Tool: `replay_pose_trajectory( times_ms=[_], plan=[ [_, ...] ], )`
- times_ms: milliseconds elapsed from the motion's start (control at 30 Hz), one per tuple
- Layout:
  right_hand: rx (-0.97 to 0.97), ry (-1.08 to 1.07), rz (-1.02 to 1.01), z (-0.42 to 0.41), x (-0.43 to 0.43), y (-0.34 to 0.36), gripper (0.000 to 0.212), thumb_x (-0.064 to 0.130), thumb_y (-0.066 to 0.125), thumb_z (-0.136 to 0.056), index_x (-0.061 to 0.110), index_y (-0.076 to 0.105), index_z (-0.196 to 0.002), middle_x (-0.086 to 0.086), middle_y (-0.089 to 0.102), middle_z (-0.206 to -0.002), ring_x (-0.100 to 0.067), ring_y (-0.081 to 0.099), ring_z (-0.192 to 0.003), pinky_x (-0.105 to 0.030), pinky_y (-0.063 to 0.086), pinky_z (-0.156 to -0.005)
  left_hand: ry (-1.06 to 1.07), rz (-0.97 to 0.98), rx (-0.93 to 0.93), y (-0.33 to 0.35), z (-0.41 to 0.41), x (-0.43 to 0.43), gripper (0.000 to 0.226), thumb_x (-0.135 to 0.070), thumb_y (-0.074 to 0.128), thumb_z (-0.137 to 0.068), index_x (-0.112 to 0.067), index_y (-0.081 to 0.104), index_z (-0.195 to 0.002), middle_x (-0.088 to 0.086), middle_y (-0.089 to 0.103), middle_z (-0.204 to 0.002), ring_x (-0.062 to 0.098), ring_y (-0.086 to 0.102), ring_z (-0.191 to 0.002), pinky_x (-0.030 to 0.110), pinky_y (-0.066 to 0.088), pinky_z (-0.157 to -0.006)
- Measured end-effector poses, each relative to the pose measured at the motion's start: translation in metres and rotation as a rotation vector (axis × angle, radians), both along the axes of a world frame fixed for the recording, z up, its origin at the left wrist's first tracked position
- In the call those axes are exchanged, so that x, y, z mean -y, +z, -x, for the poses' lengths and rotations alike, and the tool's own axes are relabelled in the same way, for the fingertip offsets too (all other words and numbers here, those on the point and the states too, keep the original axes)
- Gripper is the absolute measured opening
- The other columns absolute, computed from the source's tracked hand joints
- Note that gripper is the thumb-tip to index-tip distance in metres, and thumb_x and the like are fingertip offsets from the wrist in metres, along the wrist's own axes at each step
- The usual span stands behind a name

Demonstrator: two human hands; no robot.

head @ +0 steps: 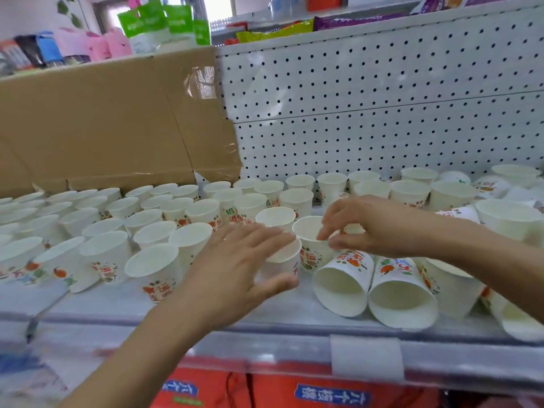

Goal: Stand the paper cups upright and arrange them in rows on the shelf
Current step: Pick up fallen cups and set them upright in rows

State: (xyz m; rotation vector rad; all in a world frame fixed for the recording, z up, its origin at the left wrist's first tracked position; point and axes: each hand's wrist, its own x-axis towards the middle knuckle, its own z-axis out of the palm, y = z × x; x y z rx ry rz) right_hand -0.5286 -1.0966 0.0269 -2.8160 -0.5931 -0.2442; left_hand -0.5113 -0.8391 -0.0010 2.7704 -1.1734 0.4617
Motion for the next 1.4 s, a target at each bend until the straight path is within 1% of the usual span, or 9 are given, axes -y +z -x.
replay_pose_trajectory(
  times_ms=[200,400,500,633,767,933,1200,1333,1400],
  plan=[
    [0.043,-0.057,0.033,-0.016,-0.025,0.0,0.016,0.031,0.063,-0.09,0.036,0.072,-0.102,0.017,0.065,-0.11,-0.006,0.057,-0.101,-0.038,0.049,-0.089,0.06,-0.061,0.121,-0.01,-0.023,-0.008,0.052,-0.054,0.038,-0.086,-0.036,0.055,-0.132,-0.014,0.056,-0.136,0.016,0.055,-0.122,0.04,0.039,-0.1],
    [0.13,-0.153,-0.031,0.007,-0.025,0.009,0.031,0.045,0.056,-0.092,0.042,0.059,-0.122,0.019,0.054,-0.125,-0.002,0.049,-0.111,-0.03,0.042,-0.091,0.025,0.089,0.238,-0.004,-0.018,-0.002,0.054,-0.056,0.04,-0.089,-0.03,0.052,-0.135,-0.008,0.053,-0.139,0.016,0.045,-0.128,0.037,0.03,-0.108],
    [0.159,-0.157,-0.202,0.054,-0.012,0.006,0.044,0.062,0.051,-0.082,0.046,0.057,-0.122,0.025,0.052,-0.124,0.002,0.047,-0.115,-0.029,0.039,-0.1,-0.186,0.383,0.089,-0.014,0.015,0.016,0.05,-0.052,0.045,-0.091,-0.03,0.05,-0.137,-0.012,0.051,-0.138,0.007,0.043,-0.127,0.023,0.034,-0.102],
    [0.188,-0.195,-0.045,0.106,0.002,-0.02,0.051,0.063,0.056,-0.078,0.042,0.059,-0.125,0.014,0.056,-0.13,-0.009,0.047,-0.121,-0.032,0.032,-0.107,-0.333,0.397,-0.024,-0.042,0.032,0.043,0.048,-0.035,0.054,-0.093,-0.035,0.045,-0.14,-0.015,0.044,-0.144,0.006,0.041,-0.13,0.023,0.04,-0.1],
    [0.414,-0.274,0.225,0.103,0.012,-0.044,0.03,0.029,0.073,-0.074,0.029,0.073,-0.104,0.005,0.071,-0.105,-0.022,0.065,-0.1,-0.049,0.041,-0.1,-0.334,0.423,-0.014,-0.049,0.022,0.061,0.033,-0.025,0.054,-0.092,-0.03,0.061,-0.124,-0.011,0.061,-0.127,0.017,0.06,-0.108,0.04,0.055,-0.077],
    [0.532,-0.372,0.225,0.094,-0.005,-0.032,0.024,0.032,0.053,-0.084,0.026,0.077,-0.079,0.006,0.07,-0.07,-0.022,0.065,-0.076,-0.035,0.039,-0.074,-0.25,0.416,0.221,-0.026,0.018,0.054,0.022,-0.022,0.063,-0.087,-0.028,0.072,-0.106,-0.006,0.072,-0.089,0.024,0.067,-0.071,0.036,0.052,-0.048],
    [0.015,-0.575,-0.198,0.059,-0.043,-0.002,0.04,0.011,0.051,-0.084,0.016,0.035,-0.048,0.0,0.036,-0.047,-0.017,0.031,-0.048,-0.025,0.025,-0.046,0.067,0.041,0.089,0.012,0.0,0.021,0.03,-0.01,0.051,-0.092,-0.027,0.071,-0.107,0.002,0.067,-0.101,0.028,0.062,-0.094,0.04,0.053,-0.074],
    [-0.101,-0.581,-0.381,0.056,-0.046,-0.012,0.045,0.032,0.053,-0.095,0.012,0.046,-0.055,-0.003,0.055,-0.056,-0.019,0.05,-0.052,-0.025,0.041,-0.047,0.039,0.091,0.017,0.013,-0.001,0.011,0.029,-0.031,0.042,-0.1,-0.023,0.069,-0.106,0.0,0.067,-0.104,0.025,0.059,-0.099,0.041,0.051,-0.078],
    [-0.032,-0.532,-0.481,0.062,-0.046,-0.019,0.043,0.052,0.048,-0.093,0.015,0.06,-0.076,-0.001,0.064,-0.079,-0.018,0.061,-0.074,-0.036,0.054,-0.066,0.017,0.205,0.026,0.011,0.008,0.003,0.04,-0.045,0.034,-0.1,-0.027,0.064,-0.119,-0.003,0.062,-0.112,0.021,0.05,-0.11,0.037,0.045,-0.085]
  ],
)
